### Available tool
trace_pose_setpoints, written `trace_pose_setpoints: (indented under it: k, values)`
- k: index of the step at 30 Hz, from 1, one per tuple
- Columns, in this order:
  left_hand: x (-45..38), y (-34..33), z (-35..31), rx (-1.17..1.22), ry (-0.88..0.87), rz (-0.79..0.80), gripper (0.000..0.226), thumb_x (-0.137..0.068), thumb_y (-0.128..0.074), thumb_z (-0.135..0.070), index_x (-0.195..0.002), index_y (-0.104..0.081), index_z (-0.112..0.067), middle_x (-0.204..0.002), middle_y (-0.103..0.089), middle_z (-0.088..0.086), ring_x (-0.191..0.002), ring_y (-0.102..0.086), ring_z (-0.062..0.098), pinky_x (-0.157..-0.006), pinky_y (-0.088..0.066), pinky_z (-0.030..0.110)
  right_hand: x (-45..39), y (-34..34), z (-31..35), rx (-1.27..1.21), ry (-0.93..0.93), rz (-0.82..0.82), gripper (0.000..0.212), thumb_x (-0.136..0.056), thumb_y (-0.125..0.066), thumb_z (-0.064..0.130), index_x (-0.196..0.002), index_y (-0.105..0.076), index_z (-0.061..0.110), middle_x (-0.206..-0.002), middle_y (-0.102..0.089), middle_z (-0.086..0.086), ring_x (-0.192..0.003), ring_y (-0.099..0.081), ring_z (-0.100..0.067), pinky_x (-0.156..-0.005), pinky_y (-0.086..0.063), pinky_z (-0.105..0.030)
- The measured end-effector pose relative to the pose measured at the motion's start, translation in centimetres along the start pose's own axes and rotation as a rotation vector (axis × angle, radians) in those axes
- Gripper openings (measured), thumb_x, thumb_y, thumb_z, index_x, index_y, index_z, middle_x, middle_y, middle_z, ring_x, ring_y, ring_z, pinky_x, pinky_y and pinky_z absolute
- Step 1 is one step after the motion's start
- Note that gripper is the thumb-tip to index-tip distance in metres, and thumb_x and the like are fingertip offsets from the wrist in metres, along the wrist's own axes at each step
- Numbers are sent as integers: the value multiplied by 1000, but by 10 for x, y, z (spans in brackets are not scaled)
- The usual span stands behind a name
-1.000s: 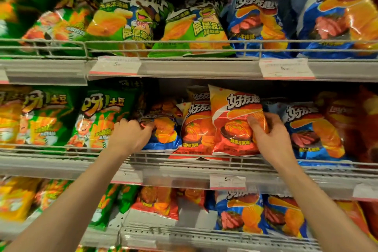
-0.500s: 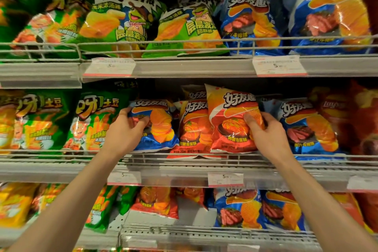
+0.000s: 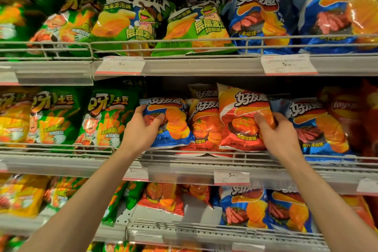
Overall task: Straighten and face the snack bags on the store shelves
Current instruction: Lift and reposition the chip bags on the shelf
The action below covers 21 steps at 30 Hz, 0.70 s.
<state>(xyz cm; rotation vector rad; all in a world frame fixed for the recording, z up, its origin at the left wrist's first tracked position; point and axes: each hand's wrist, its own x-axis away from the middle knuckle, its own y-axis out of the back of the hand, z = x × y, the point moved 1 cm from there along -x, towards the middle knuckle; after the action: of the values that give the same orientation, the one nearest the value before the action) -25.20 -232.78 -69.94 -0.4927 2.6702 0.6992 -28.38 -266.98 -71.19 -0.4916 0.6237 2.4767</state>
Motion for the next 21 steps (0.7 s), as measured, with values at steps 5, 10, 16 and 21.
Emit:
trace_pose_setpoints:
  k: [5, 10, 16, 21]
  values:
    - [-5, -4, -6, -22, -45, -24, 69, -95, -67, -45, -152, -38, -19, -111, -71, -4, -109, -66, 20, -98, -49, 36, 1, -3, 0, 65, 31, -22, 29, -96, -54, 58, -103, -56, 30, -83, -65, 10, -84, -68, -23, -84, -59, -50]
    - [14, 9, 1, 80, -97, -51, 68, -94, -71, -38, -151, -38, -22, -84, -75, -25, -93, -73, 4, -99, -55, 41, 3, -3, 1, 91, 36, -17, 31, -96, -54, 58, -103, -56, 28, -82, -64, 10, -84, -68, -24, -82, -59, -47]
    - [14, 14, -4, -3, -170, -96, 69, -95, -70, -37, -153, -38, -18, -77, -62, -30, -83, -62, -12, -93, -51, 30, 6, -4, 5, 117, 33, -17, 33, -97, -53, 57, -103, -56, 25, -89, -67, -1, -88, -68, -29, -85, -58, -49]
    - [3, 12, -15, -184, -255, -12, 69, -95, -68, -40, -153, -37, -19, -85, -69, -15, -95, -69, 22, -82, -53, 35, 8, -4, 6, 142, 36, -22, 39, -96, -52, 59, -109, -59, 23, -97, -69, -7, -92, -68, -33, -88, -57, -52]
